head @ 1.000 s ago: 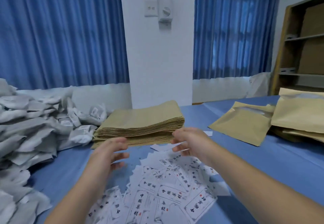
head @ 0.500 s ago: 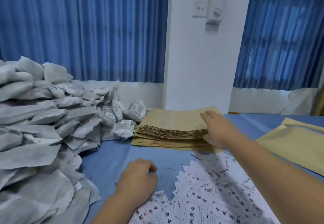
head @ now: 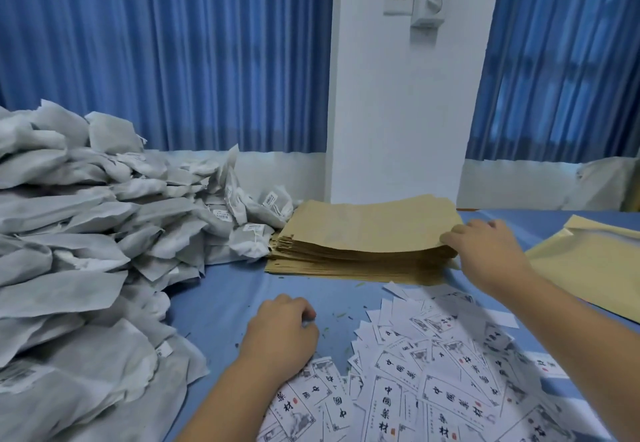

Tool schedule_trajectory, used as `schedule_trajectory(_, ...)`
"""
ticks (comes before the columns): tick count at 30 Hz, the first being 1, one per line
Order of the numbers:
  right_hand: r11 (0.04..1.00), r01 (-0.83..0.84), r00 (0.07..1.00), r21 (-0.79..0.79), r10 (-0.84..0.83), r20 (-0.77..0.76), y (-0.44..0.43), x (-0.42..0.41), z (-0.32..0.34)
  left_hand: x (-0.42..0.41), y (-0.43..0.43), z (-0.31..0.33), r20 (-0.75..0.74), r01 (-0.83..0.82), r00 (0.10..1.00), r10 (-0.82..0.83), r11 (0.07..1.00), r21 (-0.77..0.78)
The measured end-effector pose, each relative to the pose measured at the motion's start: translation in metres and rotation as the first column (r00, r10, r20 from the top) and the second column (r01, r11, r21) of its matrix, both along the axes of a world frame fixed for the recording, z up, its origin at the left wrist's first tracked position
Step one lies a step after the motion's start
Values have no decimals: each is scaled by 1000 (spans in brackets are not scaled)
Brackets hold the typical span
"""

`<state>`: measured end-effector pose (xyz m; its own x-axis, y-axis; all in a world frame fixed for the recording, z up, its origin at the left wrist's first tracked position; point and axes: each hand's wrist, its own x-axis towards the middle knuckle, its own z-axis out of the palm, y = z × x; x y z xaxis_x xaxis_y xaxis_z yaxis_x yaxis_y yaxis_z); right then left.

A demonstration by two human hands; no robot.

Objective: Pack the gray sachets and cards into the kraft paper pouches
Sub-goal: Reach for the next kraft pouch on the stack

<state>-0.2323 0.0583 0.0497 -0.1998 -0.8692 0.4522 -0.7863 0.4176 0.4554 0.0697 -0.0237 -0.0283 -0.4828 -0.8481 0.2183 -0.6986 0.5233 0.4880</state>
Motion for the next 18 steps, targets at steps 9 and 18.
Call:
schedule_trajectory(9,845,-395,832,-360,495,251,11,71,16,-24,27,21,-629,100,777,30,980,171)
schedule_trajectory(18,784,-385,595,-487,615,518,-5,163,26,-35,49,26,-950,878,248,190,370,303)
